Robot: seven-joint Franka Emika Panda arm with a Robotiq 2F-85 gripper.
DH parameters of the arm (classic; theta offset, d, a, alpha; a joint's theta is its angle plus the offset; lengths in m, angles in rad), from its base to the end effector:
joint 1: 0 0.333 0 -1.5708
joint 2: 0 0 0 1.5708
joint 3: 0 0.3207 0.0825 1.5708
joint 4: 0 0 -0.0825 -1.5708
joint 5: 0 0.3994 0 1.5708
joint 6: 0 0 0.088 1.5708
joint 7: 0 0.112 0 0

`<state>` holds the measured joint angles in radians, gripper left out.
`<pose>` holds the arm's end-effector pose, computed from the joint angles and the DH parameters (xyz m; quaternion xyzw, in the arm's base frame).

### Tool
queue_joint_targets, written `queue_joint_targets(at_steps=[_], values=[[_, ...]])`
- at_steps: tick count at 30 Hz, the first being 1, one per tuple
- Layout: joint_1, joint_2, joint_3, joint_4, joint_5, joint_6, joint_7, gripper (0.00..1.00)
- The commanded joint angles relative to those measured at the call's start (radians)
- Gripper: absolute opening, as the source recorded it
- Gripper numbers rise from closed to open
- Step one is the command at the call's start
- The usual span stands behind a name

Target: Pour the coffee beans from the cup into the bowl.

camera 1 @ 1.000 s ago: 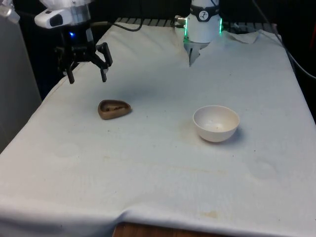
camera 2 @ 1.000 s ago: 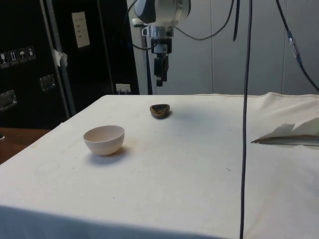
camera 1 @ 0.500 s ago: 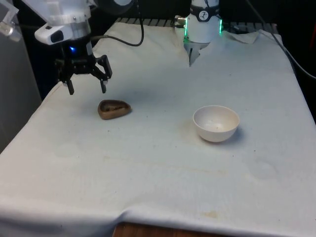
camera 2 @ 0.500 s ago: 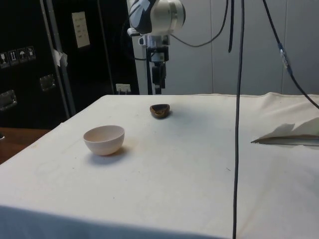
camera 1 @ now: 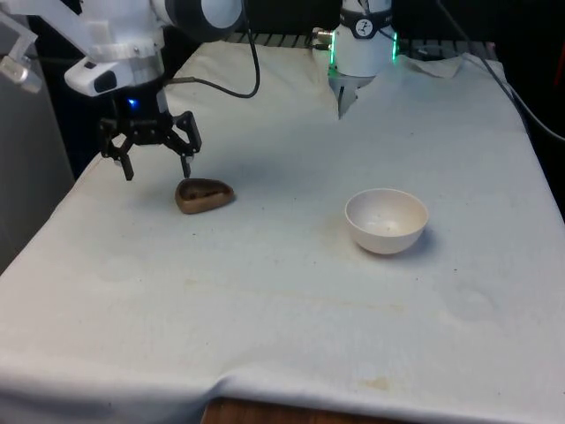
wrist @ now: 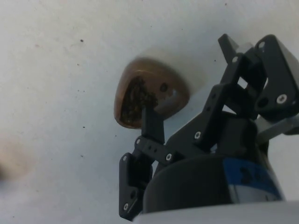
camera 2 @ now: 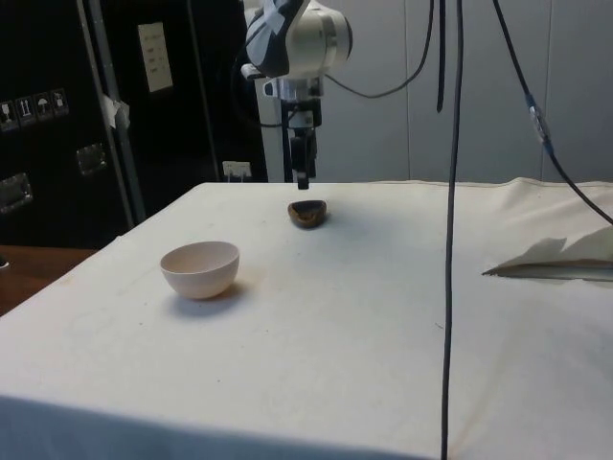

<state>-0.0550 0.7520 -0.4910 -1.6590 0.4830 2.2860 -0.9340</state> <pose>0.6168 -0.3180 0.1948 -0.9961 -0.0873 -0.0066 0.0137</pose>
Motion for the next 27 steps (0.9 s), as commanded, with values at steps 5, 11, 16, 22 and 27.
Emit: queue_joint_targets(at_steps=[5, 11, 16, 22, 27], values=[[-0.003, 0.014, 0.005, 0.003, 0.008, 0.011, -0.018, 1.0], [-0.005, 0.022, 0.008, 0.004, 0.013, 0.012, -0.028, 1.0], [-0.006, 0.032, 0.011, 0.003, 0.019, 0.026, -0.039, 1.0], [-0.004, 0.044, 0.011, 0.002, 0.042, 0.043, -0.062, 1.0], [0.0, 0.049, 0.005, 0.001, 0.047, 0.037, -0.069, 1.0]])
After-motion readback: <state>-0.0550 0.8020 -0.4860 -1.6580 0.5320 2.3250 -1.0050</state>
